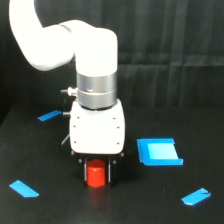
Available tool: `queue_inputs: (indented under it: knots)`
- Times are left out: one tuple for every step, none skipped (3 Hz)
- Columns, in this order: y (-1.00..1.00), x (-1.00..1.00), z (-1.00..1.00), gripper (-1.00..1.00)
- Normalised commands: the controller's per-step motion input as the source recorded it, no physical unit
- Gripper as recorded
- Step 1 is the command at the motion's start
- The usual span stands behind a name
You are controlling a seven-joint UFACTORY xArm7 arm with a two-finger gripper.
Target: Pick up the red object from the table
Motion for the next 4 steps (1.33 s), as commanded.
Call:
queue_inputs:
  knots:
    - [-0.01, 0.02, -0.19, -1.00]
    - [-0.05, 0.08, 0.94, -1.00]
    - [-0.11, -0.12, 0.93, -0.98]
    - [-0.04, 0.08, 0.94, -1.00]
